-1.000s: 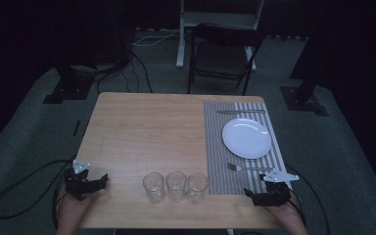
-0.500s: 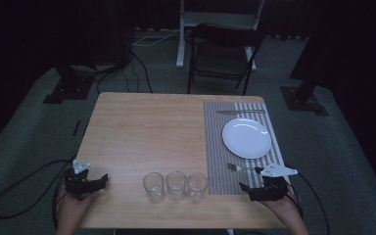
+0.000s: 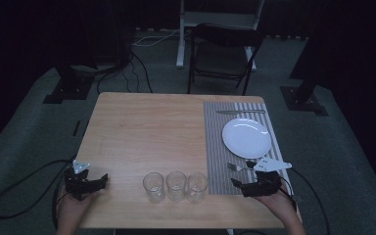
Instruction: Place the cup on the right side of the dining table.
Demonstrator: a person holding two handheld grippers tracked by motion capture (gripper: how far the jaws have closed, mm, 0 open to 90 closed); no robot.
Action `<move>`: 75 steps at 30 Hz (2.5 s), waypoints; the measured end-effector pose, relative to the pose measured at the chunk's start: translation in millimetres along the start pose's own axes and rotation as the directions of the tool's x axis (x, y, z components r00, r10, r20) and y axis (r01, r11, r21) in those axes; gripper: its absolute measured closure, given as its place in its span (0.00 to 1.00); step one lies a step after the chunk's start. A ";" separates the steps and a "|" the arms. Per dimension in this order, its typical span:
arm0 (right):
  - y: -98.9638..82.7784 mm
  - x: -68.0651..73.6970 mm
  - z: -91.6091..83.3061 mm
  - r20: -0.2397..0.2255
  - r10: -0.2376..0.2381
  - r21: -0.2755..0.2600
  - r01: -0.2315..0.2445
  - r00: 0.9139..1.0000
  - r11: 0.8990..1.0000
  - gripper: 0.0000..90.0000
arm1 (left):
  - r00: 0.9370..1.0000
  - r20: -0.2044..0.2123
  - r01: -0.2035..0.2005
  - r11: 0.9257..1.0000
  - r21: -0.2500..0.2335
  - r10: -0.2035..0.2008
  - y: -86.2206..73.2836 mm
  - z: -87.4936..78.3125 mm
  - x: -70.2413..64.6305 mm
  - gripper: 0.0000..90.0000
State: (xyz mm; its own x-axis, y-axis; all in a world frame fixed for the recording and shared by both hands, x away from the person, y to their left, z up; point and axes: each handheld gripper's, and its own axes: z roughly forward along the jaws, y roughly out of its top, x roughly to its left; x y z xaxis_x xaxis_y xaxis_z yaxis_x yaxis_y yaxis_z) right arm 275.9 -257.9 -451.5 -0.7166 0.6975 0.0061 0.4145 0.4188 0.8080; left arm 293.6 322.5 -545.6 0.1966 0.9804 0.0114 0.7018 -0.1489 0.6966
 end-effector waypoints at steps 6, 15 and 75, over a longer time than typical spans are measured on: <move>10.1 4.7 1.9 -0.030 -0.019 -0.013 0.019 0.999 1.000 0.15 | 1.000 0.000 0.000 1.000 0.000 0.000 0.0 0.0 0.0 0.08; 24.2 14.8 12.7 -0.065 -0.049 -0.024 0.048 0.997 0.999 0.15 | 1.000 0.000 0.000 1.000 0.000 0.000 0.0 0.0 0.0 0.08; 93.8 115.0 113.4 -0.331 -0.268 0.156 0.332 0.905 0.930 0.17 | 1.000 0.000 -0.002 1.000 0.000 0.002 -0.1 0.0 0.2 0.08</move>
State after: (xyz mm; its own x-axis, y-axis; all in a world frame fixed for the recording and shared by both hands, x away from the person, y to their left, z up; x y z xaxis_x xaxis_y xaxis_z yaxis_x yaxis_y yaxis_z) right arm 295.9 -72.4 -441.8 -0.9450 0.3268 -0.0162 0.2348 0.7117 0.6620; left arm 293.6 322.7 -545.6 0.1978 0.9802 0.0124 0.7014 -0.1504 0.6967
